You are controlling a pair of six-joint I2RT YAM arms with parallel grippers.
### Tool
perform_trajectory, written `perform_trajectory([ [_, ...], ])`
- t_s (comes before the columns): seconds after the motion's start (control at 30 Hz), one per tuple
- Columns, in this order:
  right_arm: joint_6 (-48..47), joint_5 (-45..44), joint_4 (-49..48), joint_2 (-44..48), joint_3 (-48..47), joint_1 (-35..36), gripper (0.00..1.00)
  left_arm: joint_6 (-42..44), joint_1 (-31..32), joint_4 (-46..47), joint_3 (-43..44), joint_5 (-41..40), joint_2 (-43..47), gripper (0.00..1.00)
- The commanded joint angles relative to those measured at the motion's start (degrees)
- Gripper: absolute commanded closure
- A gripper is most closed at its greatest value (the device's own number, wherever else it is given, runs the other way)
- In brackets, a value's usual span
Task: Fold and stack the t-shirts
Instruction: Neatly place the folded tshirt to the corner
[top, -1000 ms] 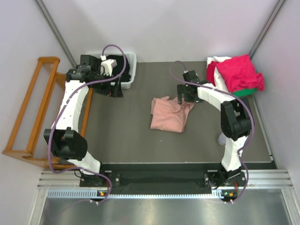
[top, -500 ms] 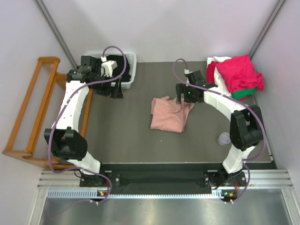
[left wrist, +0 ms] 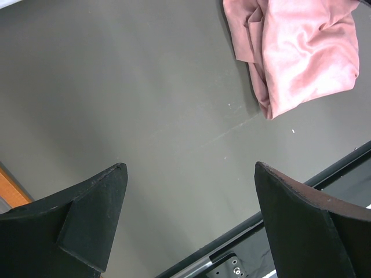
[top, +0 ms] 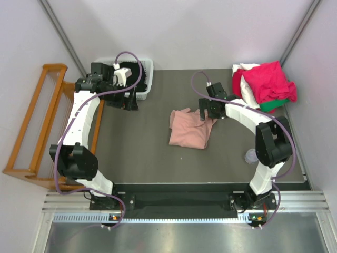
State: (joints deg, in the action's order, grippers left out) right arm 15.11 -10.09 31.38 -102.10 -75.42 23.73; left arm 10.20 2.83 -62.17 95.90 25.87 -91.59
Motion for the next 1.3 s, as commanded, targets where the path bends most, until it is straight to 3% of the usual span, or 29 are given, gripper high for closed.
perform_trajectory([
  [0.0,0.3,-2.7,0.9,-1.8,-1.0,-0.4,0.01,0.4,-0.2,-0.6,3.0,0.3,2.2,0.05],
  [0.3,0.5,-1.8,1.1,-3.4,-2.2,0.0,0.00,0.1,-0.2,-0.3,2.5,1.6,2.0,0.05],
  [0.7,0.5,3.6,-0.7,-15.0,-6.7,-0.1,0.00,-0.2,-0.2,0.0,1.3,2.9,2.5,0.05],
  [1.1,3.3,9.9,-6.0,-18.0,-3.5,0.0,0.00,0.1,-0.2,-0.4,2.3,2.7,2.2,0.05],
  [1.27,5.6,14.6,-10.1,-17.8,0.4,0.5,0.16,0.2,-0.2,-0.8,2.5,2.7,2.1,0.05],
])
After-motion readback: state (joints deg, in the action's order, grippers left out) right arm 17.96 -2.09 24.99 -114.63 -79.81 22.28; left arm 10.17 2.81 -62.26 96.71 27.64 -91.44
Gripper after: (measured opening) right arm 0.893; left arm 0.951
